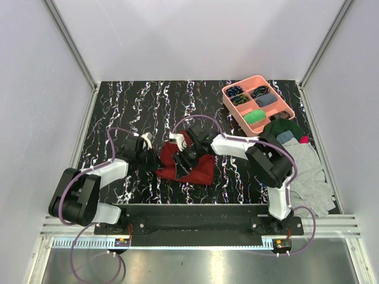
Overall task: Fold the napkin, place the utensils inside, and roll it up
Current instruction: Roll the napkin with the utensil
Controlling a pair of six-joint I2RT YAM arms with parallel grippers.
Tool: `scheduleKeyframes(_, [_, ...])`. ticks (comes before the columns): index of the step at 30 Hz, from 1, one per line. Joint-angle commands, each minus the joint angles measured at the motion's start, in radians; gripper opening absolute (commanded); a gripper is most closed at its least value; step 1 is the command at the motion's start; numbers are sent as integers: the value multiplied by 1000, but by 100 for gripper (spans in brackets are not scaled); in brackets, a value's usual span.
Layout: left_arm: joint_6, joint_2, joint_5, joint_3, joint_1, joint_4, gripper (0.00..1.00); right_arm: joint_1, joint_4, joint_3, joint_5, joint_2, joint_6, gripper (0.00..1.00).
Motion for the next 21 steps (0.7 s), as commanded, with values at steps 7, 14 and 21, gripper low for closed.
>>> scheduleKeyframes(7, [28,105,-19,99,-4,-106,0,-10,185,-163,274,-311,12,82])
scheduleKeyframes(14, [24,124,-16,128,-5,-137,0,99,164,-271,468,-516,-54,81])
scheduleKeyframes(21, [22,124,-10,134,-4,-146,0,190,83,-295,525,-500,-8,66])
